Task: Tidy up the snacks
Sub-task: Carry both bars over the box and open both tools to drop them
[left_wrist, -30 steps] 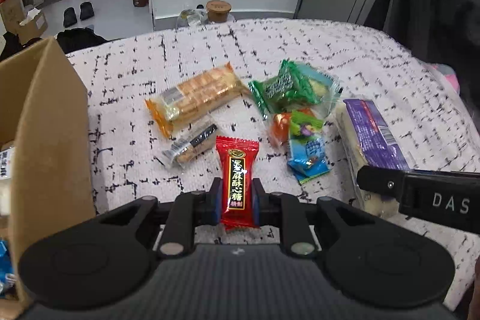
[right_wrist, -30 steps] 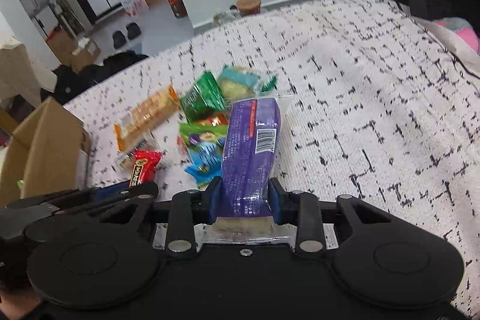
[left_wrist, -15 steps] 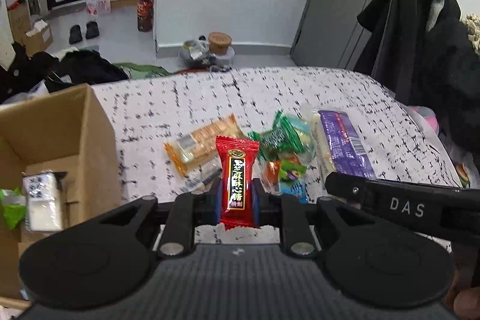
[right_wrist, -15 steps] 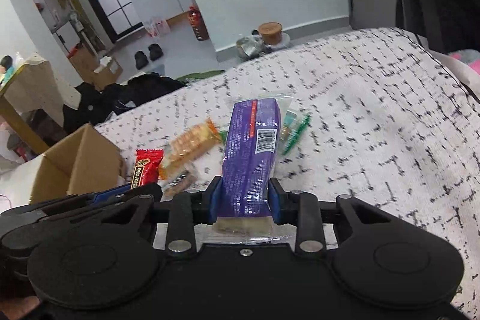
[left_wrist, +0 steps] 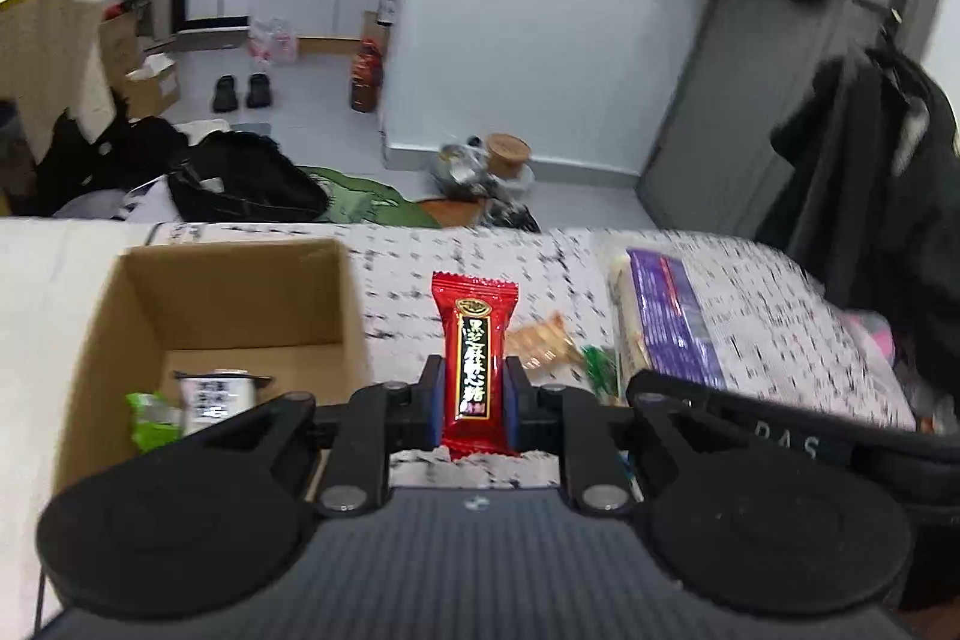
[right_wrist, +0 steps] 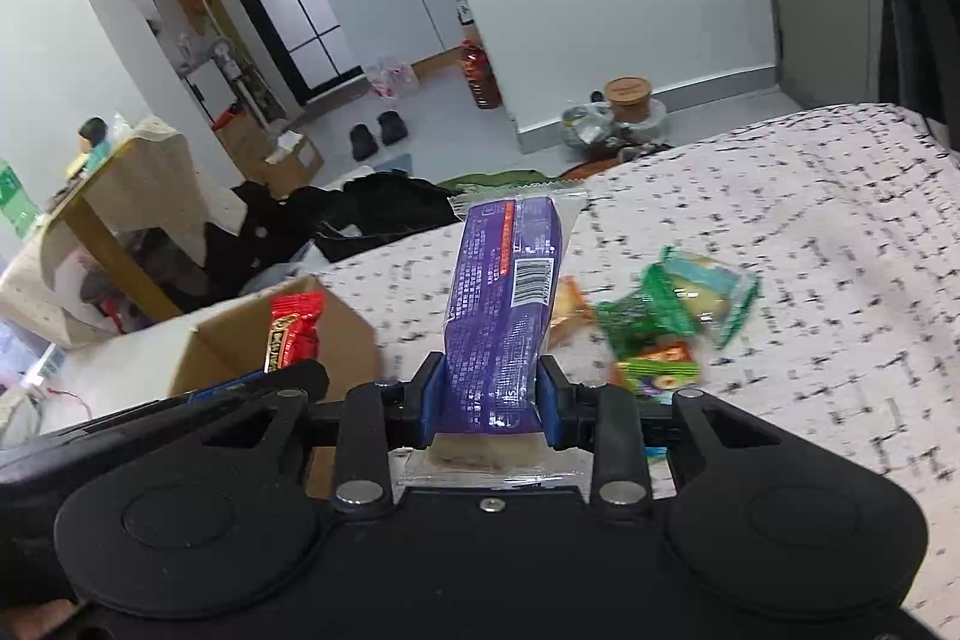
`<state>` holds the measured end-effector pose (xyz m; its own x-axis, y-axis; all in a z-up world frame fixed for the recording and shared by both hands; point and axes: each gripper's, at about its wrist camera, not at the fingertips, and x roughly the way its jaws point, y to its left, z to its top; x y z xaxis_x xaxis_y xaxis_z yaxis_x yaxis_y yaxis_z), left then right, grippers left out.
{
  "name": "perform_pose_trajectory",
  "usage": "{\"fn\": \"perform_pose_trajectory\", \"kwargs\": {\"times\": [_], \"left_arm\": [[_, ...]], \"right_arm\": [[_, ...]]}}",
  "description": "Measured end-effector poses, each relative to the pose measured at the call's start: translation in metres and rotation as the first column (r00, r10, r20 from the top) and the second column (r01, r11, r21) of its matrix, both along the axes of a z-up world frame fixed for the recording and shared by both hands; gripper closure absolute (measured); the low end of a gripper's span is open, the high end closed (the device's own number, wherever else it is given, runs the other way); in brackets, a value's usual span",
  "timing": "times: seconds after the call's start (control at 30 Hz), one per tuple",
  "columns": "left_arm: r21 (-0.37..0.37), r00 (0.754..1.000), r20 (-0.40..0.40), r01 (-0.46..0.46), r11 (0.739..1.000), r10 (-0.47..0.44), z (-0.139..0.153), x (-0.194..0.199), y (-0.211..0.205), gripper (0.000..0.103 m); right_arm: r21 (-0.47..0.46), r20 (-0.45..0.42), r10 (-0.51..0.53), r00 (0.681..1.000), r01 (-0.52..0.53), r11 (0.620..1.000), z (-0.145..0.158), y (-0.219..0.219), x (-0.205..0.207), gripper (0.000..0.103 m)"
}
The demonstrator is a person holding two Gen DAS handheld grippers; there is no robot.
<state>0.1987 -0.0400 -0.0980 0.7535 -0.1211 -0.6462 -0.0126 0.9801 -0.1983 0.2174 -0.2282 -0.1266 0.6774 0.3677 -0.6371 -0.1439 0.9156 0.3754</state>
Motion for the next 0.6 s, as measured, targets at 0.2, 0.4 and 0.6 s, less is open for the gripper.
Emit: {"fn": "perform_pose_trajectory", "kwargs": {"times": [0.2, 0.4, 0.6], "left_arm": [[-0.017, 0.994, 0.018, -0.103, 0.994, 0.104, 0.008, -0.014, 0.04, 0.085], [-0.019, 0.983, 0.006, -0.183, 0.983, 0.183, 0.01, -0.026, 0.07, 0.085], [-0.034, 0.974, -0.009, -0.226, 0.974, 0.226, 0.006, -0.029, 0.092, 0.085]], "right_arm": [[0.067, -0.029, 0.003, 1.0, -0.001, 0.998, 0.007, 0.016, 0.003, 0.072], [0.092, -0.005, 0.037, 0.999, -0.036, 0.995, 0.016, 0.034, 0.006, 0.072], [0.068, 0.016, 0.082, 0.997, -0.083, 0.994, 0.02, 0.06, 0.007, 0.072]]}}
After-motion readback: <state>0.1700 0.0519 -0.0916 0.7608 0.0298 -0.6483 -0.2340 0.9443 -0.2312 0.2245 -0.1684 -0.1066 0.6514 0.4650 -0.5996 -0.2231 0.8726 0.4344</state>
